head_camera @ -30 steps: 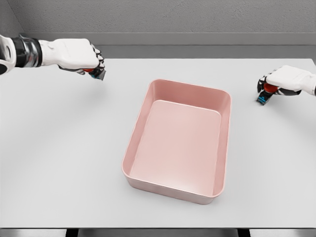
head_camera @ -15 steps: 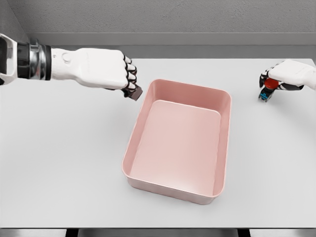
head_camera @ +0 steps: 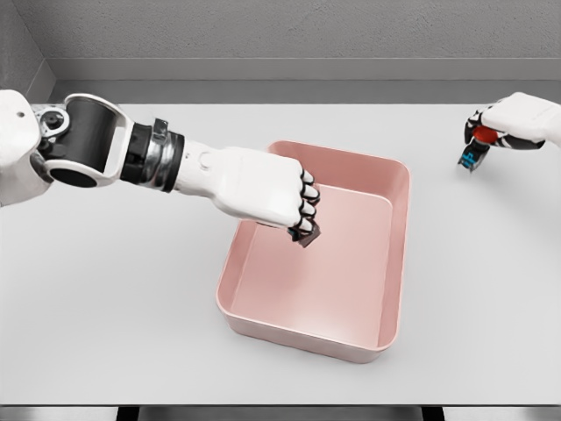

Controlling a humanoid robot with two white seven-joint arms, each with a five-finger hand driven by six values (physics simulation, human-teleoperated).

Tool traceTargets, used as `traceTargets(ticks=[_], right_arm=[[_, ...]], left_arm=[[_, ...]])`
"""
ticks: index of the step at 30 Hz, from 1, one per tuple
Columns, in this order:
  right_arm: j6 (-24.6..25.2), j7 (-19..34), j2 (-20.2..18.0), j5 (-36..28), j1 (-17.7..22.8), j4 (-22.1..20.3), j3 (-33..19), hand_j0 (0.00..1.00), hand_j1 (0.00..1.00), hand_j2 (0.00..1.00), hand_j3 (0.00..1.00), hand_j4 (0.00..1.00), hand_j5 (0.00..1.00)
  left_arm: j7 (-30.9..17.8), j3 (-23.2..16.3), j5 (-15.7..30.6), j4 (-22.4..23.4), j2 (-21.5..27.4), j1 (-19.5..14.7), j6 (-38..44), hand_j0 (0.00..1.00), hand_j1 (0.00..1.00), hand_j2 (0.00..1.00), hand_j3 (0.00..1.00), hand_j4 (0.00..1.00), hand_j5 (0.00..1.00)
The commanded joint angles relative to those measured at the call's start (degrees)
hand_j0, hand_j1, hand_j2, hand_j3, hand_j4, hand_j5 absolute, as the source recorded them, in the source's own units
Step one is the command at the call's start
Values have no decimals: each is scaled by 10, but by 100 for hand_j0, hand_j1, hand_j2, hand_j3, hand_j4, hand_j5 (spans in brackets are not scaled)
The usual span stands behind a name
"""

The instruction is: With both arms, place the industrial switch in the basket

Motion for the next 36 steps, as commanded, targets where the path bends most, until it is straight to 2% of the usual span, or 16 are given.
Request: traceTargets(ticks=[1,2,8,9,10,11,12,14,15,16,17,22,25,29,34,36], right_arm=[[1,0,-1,-3,0,-6,-6,49,49,49,49,49,49],[1,0,-3,-3,0,-10,-8,49,49,49,49,49,49],[1,0,-12,-4,1,-25,-16,49,49,49,49,49,49],[1,1,-13,-4,1,-40,-16,49,49,49,49,49,49],[1,1,-13,-4,1,-43,-17,49,49,49,49,49,49],[1,5,-13,-4,1,-44,-18,49,49,49,49,49,49],[1,5,-13,-4,1,-52,-18,49,49,49,49,49,49],[1,5,-13,-4,1,-61,-17,49,49,49,49,49,49],[1,6,-13,-4,1,-65,-17,49,49,49,49,49,49],[1,6,-13,-4,1,-69,-18,49,49,49,49,49,49],[1,12,-13,-4,1,-74,-18,49,49,49,49,49,49],[1,13,-29,-4,2,-93,-34,48,48,48,48,48,48],[1,13,-30,-6,2,-110,-34,48,48,48,48,48,48],[1,13,-48,-8,6,-153,-35,48,48,48,48,48,48],[1,13,-49,-8,7,-167,-34,48,48,48,48,48,48],[1,14,-50,-8,14,-198,-35,48,48,48,48,48,48]], left_arm=[[2,-8,5,0,-6,0,1,91,91,91,91,91,91],[2,-8,5,0,-5,0,1,100,100,100,100,100,100],[4,-7,11,1,-10,-2,1,100,100,100,100,100,100],[4,-5,19,1,-6,-2,1,100,100,100,100,100,100],[7,-1,38,3,6,-11,1,100,100,100,100,100,100],[7,-1,71,4,44,-16,1,100,100,100,100,100,100],[7,0,113,10,105,-24,1,100,100,100,100,100,100],[7,0,195,82,211,-23,1,100,100,100,100,100,100],[7,-3,230,158,222,-17,1,100,100,100,100,100,100],[7,-4,242,218,222,-4,1,100,100,100,100,100,100],[7,-4,240,243,223,14,1,100,100,100,100,100,100],[7,-6,242,237,222,46,1,100,100,100,100,100,100],[7,-6,244,173,220,61,1,100,100,100,100,100,100],[7,-7,249,171,214,67,1,100,100,100,100,100,100],[7,-8,248,168,197,68,1,100,100,100,100,100,100],[7,-8,249,167,197,68,1,100,100,100,100,100,100]])
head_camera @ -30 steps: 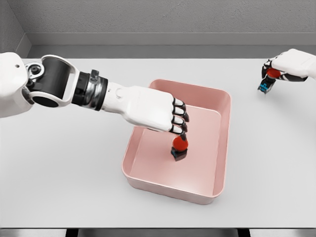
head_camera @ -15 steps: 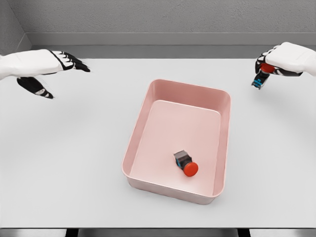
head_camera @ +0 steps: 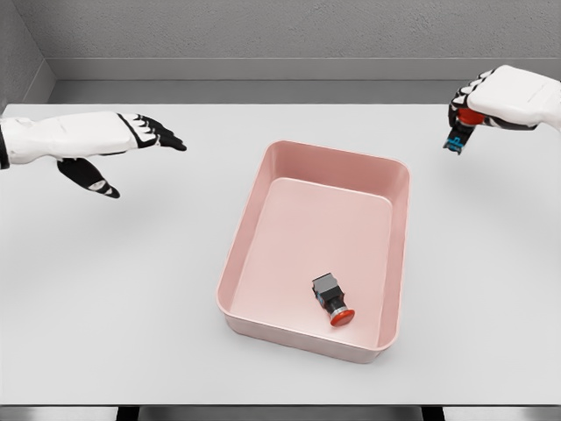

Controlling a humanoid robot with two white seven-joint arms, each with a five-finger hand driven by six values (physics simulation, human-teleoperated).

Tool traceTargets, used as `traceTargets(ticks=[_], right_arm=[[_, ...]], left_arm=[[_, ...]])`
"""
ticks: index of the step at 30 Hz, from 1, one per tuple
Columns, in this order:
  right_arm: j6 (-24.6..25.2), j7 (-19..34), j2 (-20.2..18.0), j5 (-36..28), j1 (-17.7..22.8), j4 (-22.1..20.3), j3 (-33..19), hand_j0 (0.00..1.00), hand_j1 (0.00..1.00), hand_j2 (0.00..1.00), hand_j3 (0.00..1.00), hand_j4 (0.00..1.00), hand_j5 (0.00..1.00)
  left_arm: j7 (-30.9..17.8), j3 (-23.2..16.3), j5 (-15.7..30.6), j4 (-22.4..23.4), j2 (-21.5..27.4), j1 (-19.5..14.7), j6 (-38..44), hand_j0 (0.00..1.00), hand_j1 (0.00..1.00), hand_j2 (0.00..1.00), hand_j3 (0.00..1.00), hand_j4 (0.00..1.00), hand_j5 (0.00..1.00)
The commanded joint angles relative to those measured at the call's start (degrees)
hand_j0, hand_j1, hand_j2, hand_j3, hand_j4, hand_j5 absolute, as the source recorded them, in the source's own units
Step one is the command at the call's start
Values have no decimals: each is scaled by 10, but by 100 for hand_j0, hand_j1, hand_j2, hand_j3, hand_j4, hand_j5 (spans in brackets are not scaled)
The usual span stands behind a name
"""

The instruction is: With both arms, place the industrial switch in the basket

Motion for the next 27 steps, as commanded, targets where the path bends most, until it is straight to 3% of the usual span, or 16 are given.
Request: traceTargets(ticks=[1,4,13,18,22,27], right_arm=[[1,0,-4,-4,0,-30,-1,48,48,48,48,48,48],[1,0,-10,-5,4,-57,-1,48,48,48,48,48,48],[1,0,-25,-24,4,-81,-1,48,48,48,48,48,48],[1,0,-26,-27,18,-133,-1,48,48,48,48,48,48],[1,0,-26,-29,18,-138,-2,48,48,48,48,48,48],[1,4,-24,-29,27,-178,-3,48,48,48,48,48,48]], left_arm=[[0,1,4,-2,-4,0,1,100,100,100,100,100,100],[-1,1,4,-3,-4,0,1,100,100,100,100,100,100],[-1,1,4,-10,-5,1,1,100,100,100,100,100,100],[-1,1,4,-10,-6,4,1,100,100,100,100,100,100],[-1,1,3,-10,-6,4,1,100,100,100,100,100,100],[-1,0,3,-9,-5,4,1,100,100,100,100,100,100]])
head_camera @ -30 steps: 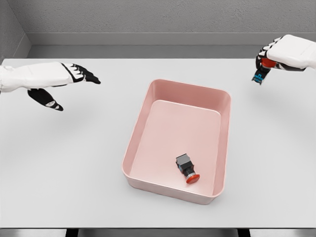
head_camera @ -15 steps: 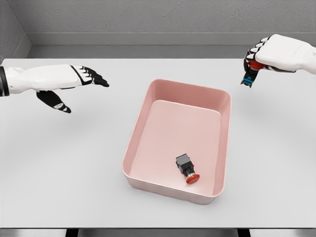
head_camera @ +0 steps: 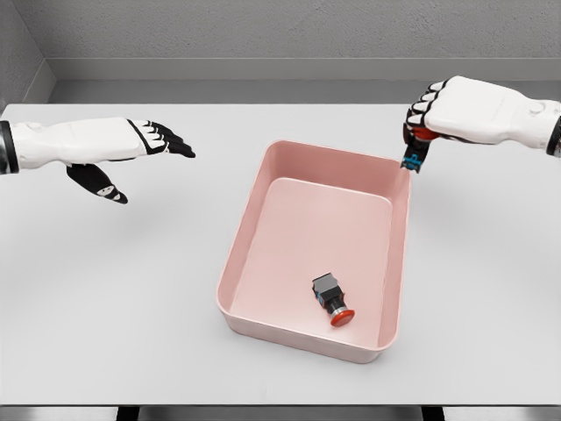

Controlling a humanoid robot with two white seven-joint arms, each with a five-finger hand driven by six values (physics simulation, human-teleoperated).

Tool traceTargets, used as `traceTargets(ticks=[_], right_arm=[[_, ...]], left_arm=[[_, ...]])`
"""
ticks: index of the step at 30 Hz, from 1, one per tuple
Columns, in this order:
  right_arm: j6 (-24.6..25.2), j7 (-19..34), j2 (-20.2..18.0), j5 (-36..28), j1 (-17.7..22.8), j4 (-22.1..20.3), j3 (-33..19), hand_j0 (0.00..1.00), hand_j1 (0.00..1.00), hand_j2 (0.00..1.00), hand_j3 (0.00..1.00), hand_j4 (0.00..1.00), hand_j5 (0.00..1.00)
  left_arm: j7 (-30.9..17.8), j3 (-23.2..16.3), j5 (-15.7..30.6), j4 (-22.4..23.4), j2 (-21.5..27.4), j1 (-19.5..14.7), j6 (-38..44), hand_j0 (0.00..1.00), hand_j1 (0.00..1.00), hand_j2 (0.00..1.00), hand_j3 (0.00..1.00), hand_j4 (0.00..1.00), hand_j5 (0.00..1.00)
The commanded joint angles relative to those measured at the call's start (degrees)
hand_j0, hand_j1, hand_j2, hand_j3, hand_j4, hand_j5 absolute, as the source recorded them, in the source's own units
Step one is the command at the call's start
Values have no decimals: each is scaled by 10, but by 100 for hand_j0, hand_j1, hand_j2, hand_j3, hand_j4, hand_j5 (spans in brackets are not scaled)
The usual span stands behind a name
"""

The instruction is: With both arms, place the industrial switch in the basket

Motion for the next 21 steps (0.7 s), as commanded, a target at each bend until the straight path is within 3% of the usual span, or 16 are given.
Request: traceTargets(ticks=[1,7,21], right_arm=[[1,2,0,-4,1,-23,-1,48,48,48,48,48,48],[1,2,1,-6,8,-65,0,48,48,48,48,48,48],[1,2,19,-12,25,-107,4,49,49,49,49,49,49]], left_arm=[[0,1,4,1,0,0,1,100,100,100,100,100,100],[0,1,4,0,0,0,1,100,100,100,100,100,100],[0,1,2,1,0,5,1,100,100,100,100,100,100]])
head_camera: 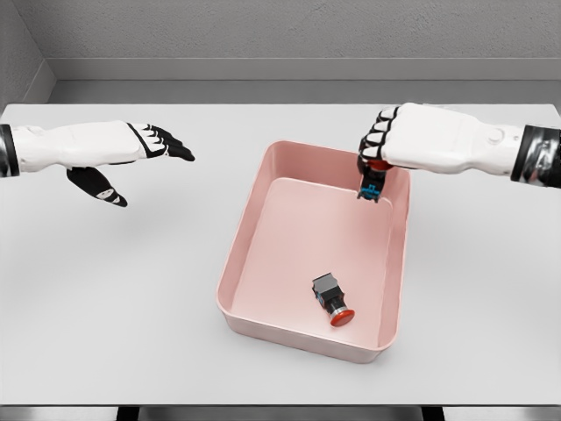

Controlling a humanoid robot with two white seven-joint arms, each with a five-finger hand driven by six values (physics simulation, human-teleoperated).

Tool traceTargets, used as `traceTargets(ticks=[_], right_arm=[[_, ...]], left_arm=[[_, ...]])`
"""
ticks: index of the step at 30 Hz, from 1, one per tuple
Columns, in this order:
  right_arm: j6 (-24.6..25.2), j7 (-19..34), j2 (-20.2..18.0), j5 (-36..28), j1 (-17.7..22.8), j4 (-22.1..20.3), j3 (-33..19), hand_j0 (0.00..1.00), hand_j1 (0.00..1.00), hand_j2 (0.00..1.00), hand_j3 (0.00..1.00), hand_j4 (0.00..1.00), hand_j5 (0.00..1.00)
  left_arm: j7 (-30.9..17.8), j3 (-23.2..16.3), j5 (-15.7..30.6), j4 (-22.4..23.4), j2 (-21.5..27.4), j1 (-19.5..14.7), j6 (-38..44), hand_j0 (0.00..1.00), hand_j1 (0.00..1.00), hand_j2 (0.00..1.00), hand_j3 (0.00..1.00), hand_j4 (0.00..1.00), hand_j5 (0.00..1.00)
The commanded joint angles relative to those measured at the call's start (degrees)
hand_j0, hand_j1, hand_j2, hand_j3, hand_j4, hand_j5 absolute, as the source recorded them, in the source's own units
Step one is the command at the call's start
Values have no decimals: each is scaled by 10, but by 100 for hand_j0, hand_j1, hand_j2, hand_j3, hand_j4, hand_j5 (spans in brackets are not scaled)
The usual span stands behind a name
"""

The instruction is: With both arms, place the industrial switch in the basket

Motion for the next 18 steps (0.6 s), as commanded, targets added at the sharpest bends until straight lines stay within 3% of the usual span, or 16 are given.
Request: traceTargets(ticks=[1,3,7,14,18], right_arm=[[1,0,7,-5,0,-11,0,49,49,49,49,49,49],[1,0,14,-5,4,-12,0,51,51,51,51,51,51],[1,-6,21,-12,11,-12,-1,100,100,100,100,100,100],[1,-6,13,-19,15,-4,-7,100,100,100,100,100,100],[1,-7,-5,-34,64,92,-97,100,100,100,100,100,100]], left_arm=[[0,1,3,1,0,0,1,100,100,100,100,100,100],[0,1,3,1,0,0,1,100,100,100,100,100,100],[0,0,2,1,-1,0,1,100,100,100,100,100,100],[0,0,2,1,-1,4,1,100,100,100,100,100,100],[0,0,2,1,0,4,1,100,100,100,100,100,100]])
